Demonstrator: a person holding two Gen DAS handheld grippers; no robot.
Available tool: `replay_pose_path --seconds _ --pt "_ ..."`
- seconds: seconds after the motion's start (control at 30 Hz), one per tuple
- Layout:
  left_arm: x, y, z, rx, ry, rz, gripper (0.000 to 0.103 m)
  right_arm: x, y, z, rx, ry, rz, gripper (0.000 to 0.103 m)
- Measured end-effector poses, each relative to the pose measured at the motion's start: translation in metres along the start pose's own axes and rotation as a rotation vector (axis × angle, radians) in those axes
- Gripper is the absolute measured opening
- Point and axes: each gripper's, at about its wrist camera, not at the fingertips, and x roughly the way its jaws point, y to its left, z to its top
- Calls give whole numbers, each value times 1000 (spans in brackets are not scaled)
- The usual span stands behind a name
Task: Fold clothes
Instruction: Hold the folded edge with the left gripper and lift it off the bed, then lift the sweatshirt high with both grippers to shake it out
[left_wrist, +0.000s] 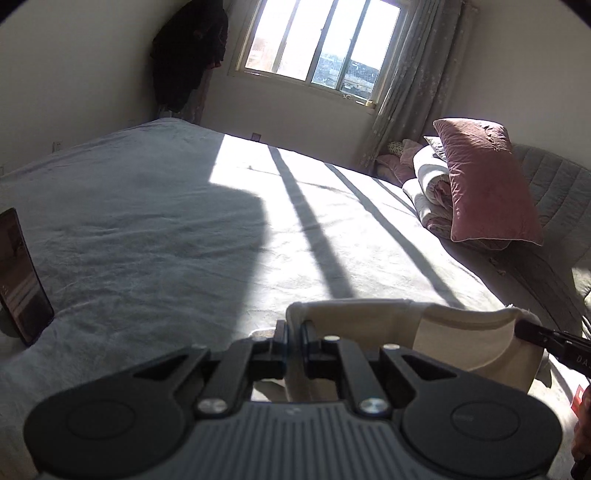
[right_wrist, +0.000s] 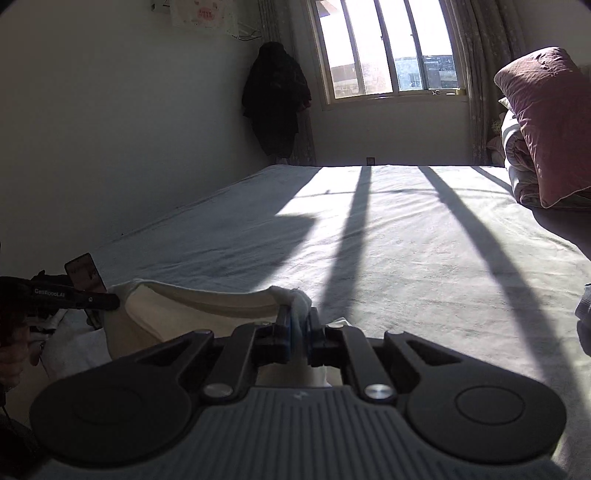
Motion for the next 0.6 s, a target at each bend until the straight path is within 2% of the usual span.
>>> replay_pose_path --seconds 0.13,0.43,0.6 --pt "-36 -38 32 84 -82 18 7 -39 2 31 -4 -115 -35 8" --pt "-127 -98 87 218 -313 91 7 -115 26 103 -108 -322 -87 8" --pt "-169 -118 101 254 -394 110 7 -152 41 119 -153 -420 -109 8"
